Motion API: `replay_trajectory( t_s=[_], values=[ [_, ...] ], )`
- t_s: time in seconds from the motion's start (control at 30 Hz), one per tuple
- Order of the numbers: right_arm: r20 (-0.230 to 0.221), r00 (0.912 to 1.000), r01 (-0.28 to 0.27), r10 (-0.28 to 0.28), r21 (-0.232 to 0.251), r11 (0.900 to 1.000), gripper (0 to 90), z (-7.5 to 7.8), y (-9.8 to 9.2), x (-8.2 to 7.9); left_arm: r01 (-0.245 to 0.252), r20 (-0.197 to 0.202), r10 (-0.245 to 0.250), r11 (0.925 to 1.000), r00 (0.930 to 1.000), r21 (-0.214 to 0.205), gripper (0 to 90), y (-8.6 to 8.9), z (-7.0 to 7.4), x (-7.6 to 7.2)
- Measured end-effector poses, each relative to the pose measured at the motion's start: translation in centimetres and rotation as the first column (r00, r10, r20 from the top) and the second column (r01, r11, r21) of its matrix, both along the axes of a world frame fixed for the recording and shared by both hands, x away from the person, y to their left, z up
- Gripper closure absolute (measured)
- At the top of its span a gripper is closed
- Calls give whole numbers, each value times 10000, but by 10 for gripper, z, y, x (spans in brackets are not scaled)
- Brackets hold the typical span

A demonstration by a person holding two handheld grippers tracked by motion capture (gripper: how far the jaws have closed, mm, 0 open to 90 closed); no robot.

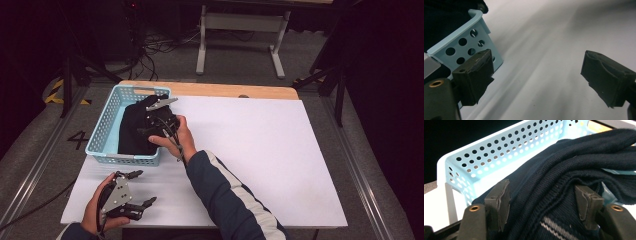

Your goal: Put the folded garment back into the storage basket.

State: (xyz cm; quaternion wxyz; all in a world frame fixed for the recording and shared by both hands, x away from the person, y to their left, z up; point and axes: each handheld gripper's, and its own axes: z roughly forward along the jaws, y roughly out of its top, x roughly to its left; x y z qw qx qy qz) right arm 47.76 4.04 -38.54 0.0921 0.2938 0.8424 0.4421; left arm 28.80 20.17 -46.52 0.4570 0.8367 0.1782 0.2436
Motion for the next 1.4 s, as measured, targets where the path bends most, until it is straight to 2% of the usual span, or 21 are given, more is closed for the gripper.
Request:
replay_trajectory(
  t_s=[0.1, 0.5, 0.57, 0.63, 0.7, 0.77, 1.13, 1.4],
  values=[
    [217, 9998, -7, 9, -90, 10000, 363, 1, -3, -3, -19, 6, 19, 10000, 10000, -21, 117, 0, 0, 0],
    [527, 9986, 24, -26, 47, 10000, 397, 3, -19, -8, -46, 19, 46, 9999, 10000, 95, 117, -1, 0, 0],
    [426, 9991, 39, -44, 132, 9999, 393, 3, -20, -9, -58, 33, 58, 9999, 10000, 122, 117, -1, 0, 0],
    [601, 9982, 60, -61, 18, 10000, 392, 4, -22, -10, -58, 44, 58, 9999, 10000, 109, 117, -1, 0, 0],
    [602, 9982, 38, -44, 98, 9999, 391, 5, -24, -11, -67, 39, 67, 9999, 10000, 93, 117, 0, 0, 0],
    [832, 9965, 122, -119, -34, 9999, 386, 7, -27, -13, -68, 30, 67, 9999, 10000, 104, 117, 0, 0, 0],
    [1060, 9942, 180, -180, 9, 9998, 366, 16, -42, -19, -136, -4, 136, 9999, 9999, 93, 117, 0, 0, 1],
    [1297, 9915, 160, -128, -230, 9996, 349, 20, -47, -24, -154, -14, 154, 9998, 9999, 91, 117, 0, 0, 1]
  ],
)
